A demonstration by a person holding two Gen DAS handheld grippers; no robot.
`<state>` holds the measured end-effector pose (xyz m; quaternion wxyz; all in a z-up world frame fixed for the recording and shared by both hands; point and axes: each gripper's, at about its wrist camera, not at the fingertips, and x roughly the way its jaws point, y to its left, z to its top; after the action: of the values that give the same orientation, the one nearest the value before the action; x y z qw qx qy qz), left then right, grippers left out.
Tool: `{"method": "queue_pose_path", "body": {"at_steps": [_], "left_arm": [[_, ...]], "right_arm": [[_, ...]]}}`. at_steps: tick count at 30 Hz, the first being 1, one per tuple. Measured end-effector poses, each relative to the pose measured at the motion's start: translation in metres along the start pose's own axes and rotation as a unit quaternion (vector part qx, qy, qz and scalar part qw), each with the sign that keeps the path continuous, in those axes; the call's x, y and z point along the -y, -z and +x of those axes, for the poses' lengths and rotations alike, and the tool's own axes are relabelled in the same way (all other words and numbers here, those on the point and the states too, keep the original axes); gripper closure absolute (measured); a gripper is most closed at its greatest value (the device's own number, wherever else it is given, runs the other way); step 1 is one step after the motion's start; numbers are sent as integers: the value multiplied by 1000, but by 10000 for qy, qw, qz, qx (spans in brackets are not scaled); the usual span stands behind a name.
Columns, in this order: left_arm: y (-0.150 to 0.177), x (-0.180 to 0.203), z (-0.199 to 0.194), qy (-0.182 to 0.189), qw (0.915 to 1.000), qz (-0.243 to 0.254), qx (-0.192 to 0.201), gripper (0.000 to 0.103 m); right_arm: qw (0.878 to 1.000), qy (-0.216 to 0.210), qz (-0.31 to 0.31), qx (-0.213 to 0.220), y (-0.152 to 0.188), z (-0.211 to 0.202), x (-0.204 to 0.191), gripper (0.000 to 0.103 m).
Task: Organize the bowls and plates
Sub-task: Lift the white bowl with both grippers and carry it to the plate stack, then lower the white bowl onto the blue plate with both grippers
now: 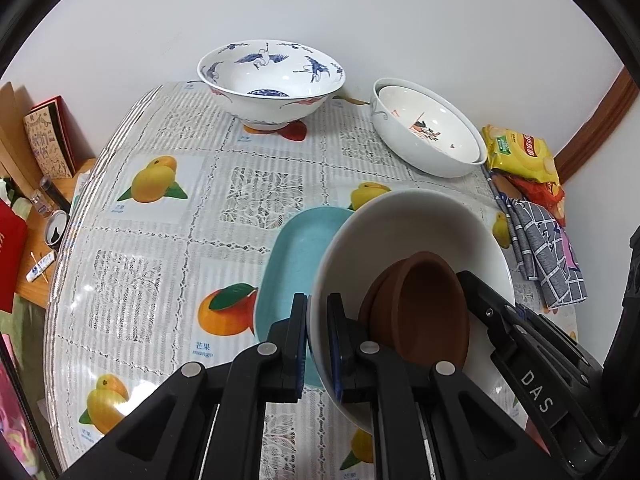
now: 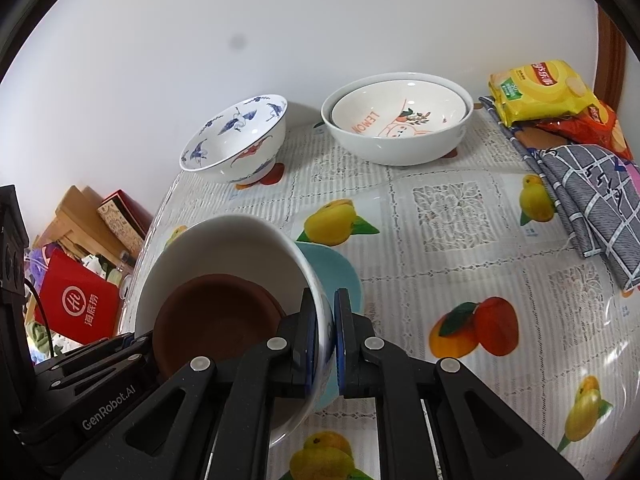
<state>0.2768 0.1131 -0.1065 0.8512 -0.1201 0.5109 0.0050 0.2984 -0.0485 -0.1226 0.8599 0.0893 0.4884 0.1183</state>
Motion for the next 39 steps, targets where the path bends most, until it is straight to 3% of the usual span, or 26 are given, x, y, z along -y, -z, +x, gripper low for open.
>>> {"method": "queue_pose_path", "body": {"at_steps": [24, 39], "left_arm": [[-7, -21, 48, -28, 9994, -75, -346, 93], [-10, -23, 51, 59, 9994, -38, -325, 91]], "right_arm": [[9989, 46, -45, -474, 1, 57, -1, 95], [9987, 40, -209, -454, -1, 59, -3, 94]]}}
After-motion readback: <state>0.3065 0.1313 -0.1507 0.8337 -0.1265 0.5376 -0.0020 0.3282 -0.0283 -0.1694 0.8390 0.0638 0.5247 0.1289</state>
